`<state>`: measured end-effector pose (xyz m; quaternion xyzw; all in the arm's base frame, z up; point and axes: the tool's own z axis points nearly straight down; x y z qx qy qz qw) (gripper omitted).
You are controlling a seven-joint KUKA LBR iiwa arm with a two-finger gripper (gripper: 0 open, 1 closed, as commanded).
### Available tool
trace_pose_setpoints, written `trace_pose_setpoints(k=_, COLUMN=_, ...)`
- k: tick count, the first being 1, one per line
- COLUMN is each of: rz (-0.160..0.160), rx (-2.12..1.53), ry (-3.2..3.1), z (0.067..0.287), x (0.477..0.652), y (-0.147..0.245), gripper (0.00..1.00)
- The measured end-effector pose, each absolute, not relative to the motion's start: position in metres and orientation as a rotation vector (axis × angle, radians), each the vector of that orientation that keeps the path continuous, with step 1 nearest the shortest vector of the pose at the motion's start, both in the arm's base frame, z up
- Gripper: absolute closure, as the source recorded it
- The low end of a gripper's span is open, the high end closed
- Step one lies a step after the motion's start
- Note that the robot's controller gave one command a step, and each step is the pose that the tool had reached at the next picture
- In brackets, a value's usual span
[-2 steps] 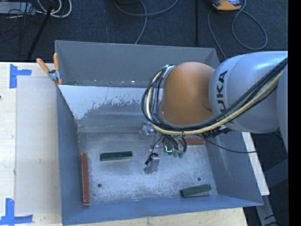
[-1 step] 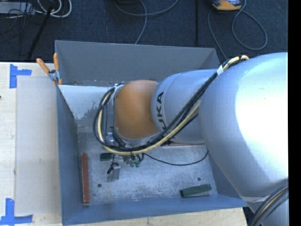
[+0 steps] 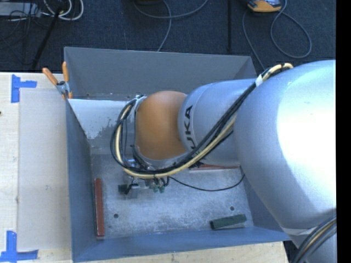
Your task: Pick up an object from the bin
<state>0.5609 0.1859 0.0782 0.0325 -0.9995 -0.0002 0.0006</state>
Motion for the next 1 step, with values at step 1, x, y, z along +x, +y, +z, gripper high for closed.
trace_pose_setpoints(k=1, rz=-0.003, rx=0.141, ry=-3.141, z=0.2108, x=0.4789, y=0.1850, gripper=1.00)
